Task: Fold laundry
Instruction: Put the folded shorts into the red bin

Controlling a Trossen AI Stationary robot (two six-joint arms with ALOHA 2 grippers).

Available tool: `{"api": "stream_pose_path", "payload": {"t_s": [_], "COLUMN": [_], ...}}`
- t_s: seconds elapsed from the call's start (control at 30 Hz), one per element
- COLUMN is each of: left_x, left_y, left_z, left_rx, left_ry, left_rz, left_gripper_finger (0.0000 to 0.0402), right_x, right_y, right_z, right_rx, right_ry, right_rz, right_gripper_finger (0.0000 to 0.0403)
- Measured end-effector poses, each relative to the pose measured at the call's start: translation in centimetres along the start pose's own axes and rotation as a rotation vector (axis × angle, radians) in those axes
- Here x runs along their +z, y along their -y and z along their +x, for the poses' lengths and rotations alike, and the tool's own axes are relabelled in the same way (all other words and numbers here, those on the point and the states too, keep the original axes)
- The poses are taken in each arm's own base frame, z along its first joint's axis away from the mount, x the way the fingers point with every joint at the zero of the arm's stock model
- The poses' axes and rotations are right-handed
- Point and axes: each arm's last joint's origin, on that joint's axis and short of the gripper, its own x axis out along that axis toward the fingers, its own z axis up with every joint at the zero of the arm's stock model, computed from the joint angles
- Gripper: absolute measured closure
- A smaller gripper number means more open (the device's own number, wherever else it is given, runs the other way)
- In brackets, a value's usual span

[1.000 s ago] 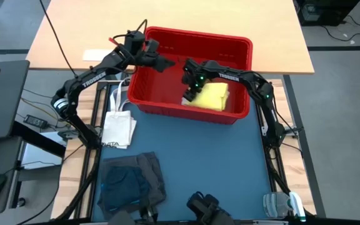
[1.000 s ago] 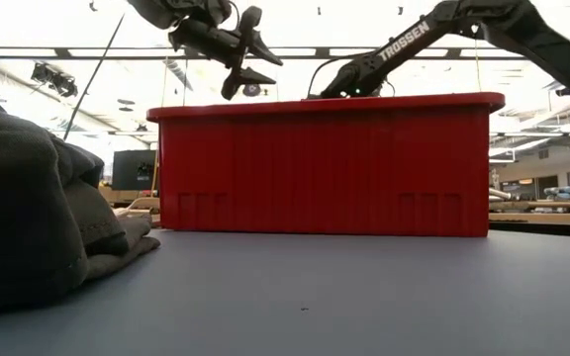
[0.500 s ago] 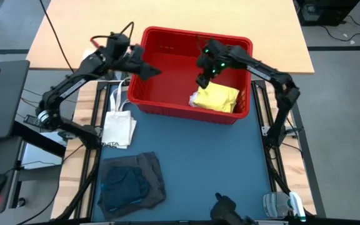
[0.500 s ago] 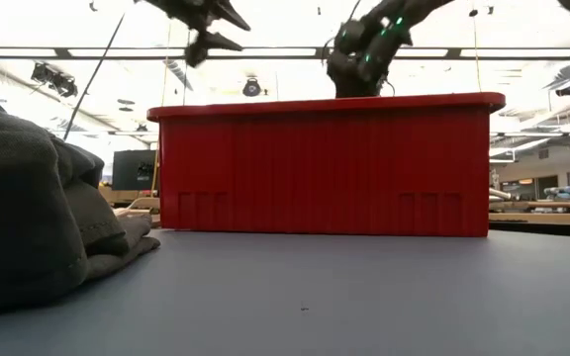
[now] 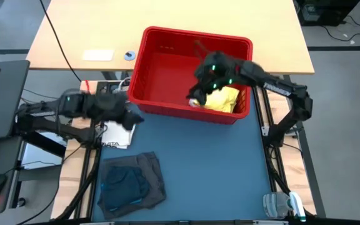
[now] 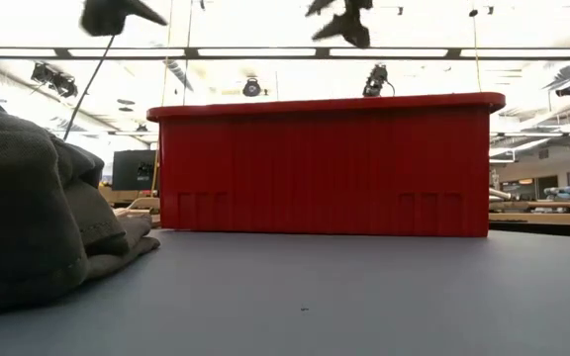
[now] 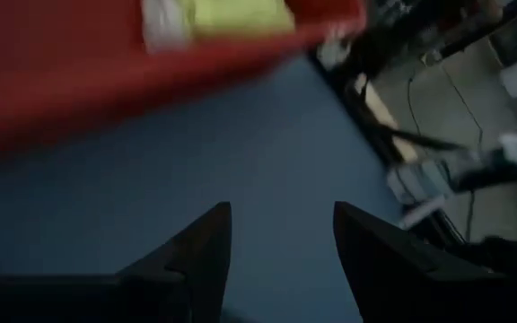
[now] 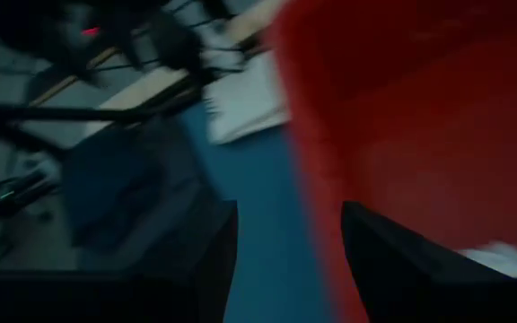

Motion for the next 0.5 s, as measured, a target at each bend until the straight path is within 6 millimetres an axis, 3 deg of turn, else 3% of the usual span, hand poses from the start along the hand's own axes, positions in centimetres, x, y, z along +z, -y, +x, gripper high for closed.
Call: {"api": "stream_pose_path", "payload": {"t_s": [0.27, 0.4, 0.5], "left_x": [-8.3, -11.7, -14.0], "left_y": [0.8, 0.9, 0.6], "left_z": [2.5, 2.1, 1.1], "left_rx": [-0.082, -0.112, -0.066], "left_ry": [-0.245, -0.369, -0.476], "left_rz": [-0.092, -0.128, -0.149], "left_gripper_finger": [0.0199, 0.0180, 0.0152], "right_x": [-2.9, -4.9, -7.0], "right_y": [-9.3, -12.4, -13.6], "right_z": [3.2, 4.7, 6.2], "right_rx": [0.198, 0.198, 0.167], "right_ry": [-0.044, -0.050, -0.040], "right_rz": [0.046, 0.103, 0.165], "right_gripper_finger": [0.0198, 0.0197, 0.0190]}}
